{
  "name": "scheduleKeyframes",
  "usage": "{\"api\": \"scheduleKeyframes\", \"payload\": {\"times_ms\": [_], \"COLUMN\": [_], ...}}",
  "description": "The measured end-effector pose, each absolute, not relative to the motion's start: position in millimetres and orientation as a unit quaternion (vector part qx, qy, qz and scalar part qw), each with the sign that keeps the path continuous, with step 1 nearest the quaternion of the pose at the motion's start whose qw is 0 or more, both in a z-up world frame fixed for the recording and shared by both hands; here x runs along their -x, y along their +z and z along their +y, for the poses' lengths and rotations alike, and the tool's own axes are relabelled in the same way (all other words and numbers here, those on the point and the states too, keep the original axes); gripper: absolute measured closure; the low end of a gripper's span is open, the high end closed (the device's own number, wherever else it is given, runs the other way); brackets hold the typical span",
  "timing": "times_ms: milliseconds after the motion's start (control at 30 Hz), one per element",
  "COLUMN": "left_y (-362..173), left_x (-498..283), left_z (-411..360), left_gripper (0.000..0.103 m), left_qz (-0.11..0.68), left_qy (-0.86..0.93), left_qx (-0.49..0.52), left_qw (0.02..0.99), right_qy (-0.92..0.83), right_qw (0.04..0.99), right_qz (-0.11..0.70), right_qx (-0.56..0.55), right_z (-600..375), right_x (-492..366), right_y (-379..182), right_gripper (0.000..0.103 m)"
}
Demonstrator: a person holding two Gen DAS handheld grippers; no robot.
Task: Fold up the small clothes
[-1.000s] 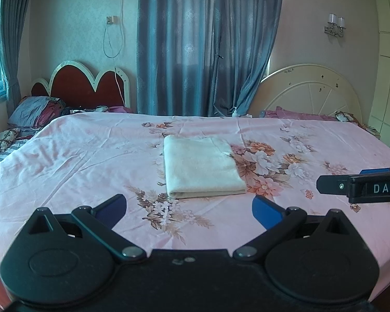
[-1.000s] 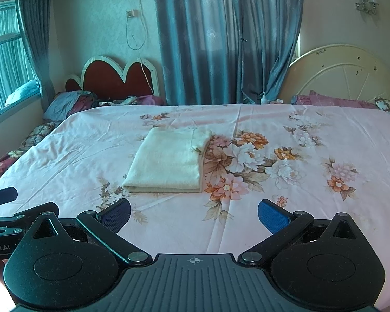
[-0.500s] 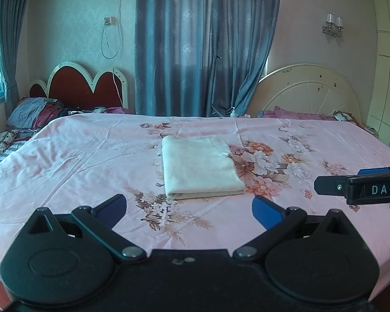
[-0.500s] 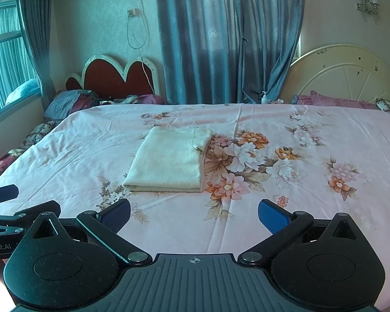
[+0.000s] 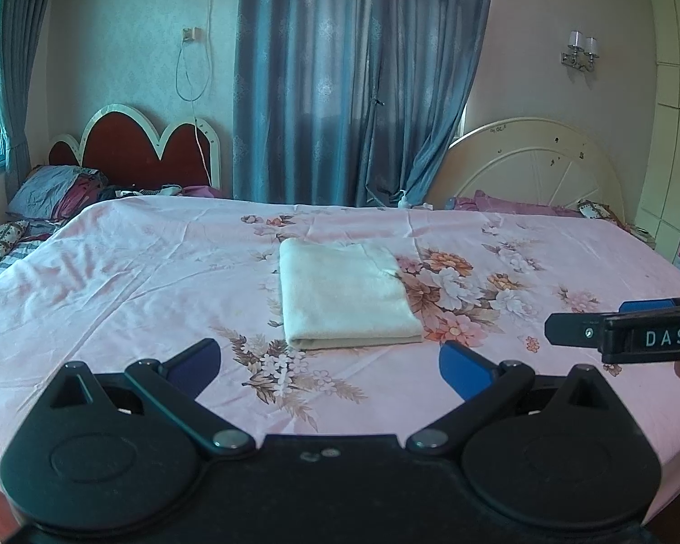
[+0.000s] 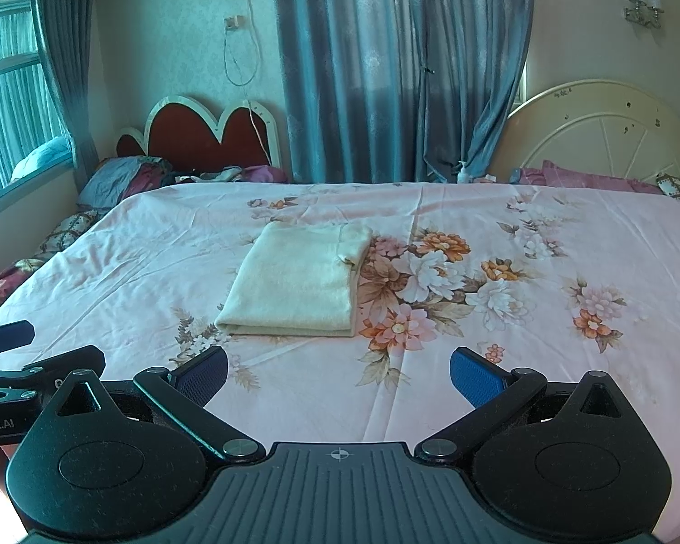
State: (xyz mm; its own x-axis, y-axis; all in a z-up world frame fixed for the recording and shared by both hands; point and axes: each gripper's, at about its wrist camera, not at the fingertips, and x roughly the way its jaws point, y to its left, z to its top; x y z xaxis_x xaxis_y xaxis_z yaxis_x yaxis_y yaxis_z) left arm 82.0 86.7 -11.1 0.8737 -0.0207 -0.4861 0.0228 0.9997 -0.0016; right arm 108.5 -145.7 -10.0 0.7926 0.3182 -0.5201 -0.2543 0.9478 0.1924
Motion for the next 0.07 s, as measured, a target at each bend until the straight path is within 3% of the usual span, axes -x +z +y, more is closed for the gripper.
{"api": "scheduleKeyframes", "payload": {"times_ms": [67], "left_y": [-11.5], "left_x": [-82.3], "left_z": [87.2], "left_gripper": [0.001], "left_qz": [0.253], "left_qy": [-0.009], "left_qx": [0.0], "left_qw": [0.967], "right_qy": [0.154], "right_qw": [0.944], "right_qz": [0.285], "right_qx": [-0.055], "right_z": [-147.1], "right_x": [-109.4], "right_y": [-10.0], "right_gripper": [0.0]}}
